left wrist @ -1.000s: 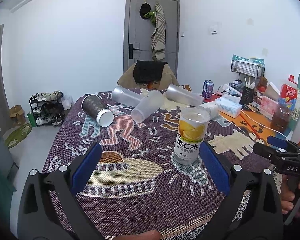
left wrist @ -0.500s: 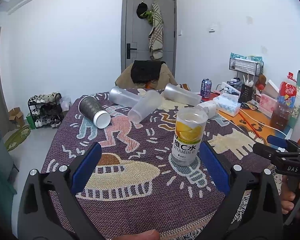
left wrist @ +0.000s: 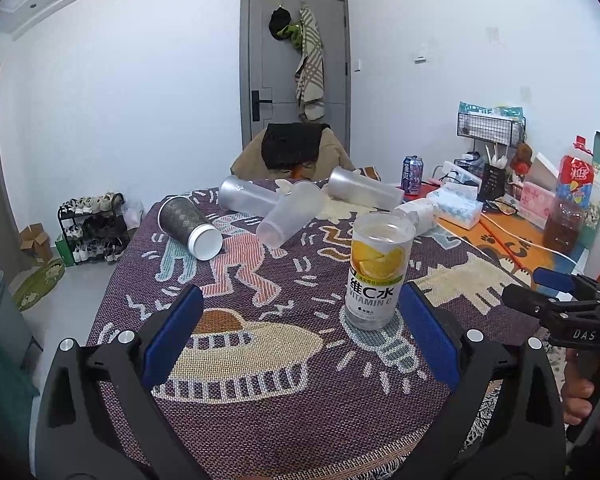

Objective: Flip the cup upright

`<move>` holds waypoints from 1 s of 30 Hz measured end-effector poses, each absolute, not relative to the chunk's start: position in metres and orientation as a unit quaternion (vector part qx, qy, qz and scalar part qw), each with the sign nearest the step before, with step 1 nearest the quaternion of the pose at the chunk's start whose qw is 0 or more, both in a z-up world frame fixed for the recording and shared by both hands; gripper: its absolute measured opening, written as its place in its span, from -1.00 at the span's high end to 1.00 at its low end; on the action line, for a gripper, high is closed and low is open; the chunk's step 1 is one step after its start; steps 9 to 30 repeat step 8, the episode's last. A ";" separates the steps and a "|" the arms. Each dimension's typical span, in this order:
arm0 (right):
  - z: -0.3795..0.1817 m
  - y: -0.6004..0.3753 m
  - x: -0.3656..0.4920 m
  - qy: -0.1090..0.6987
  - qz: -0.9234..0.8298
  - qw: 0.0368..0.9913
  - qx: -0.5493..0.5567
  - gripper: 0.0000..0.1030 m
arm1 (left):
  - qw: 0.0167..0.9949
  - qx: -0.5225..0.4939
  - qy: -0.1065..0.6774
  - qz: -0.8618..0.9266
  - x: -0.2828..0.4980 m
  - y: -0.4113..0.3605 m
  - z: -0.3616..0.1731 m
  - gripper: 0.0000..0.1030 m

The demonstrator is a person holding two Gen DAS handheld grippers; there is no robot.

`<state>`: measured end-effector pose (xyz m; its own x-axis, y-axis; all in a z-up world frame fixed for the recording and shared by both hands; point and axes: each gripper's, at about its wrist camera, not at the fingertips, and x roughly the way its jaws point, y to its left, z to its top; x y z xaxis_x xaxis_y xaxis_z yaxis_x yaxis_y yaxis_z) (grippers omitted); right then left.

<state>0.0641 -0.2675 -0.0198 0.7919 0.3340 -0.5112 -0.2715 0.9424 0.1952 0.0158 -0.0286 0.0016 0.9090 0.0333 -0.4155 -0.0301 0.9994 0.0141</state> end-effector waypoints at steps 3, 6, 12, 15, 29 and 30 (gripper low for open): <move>-0.020 -0.266 0.063 0.278 0.160 0.946 0.053 -0.85 | 0.974 0.006 0.226 0.018 0.020 -0.030 0.000 -0.89; -0.019 -0.268 0.062 0.273 0.157 0.948 0.048 -0.85 | 0.973 0.006 0.229 0.019 0.022 -0.031 0.000 -0.89; -0.020 -0.270 0.064 0.274 0.155 0.948 0.047 -0.85 | 0.973 0.002 0.229 0.023 0.023 -0.029 0.000 -0.89; -0.020 -0.270 0.064 0.274 0.155 0.948 0.047 -0.85 | 0.973 0.002 0.229 0.023 0.023 -0.029 0.000 -0.89; -0.020 -0.270 0.064 0.274 0.155 0.948 0.047 -0.85 | 0.973 0.002 0.229 0.023 0.023 -0.029 0.000 -0.89; -0.020 -0.270 0.064 0.274 0.155 0.948 0.047 -0.85 | 0.973 0.002 0.229 0.023 0.023 -0.029 0.000 -0.89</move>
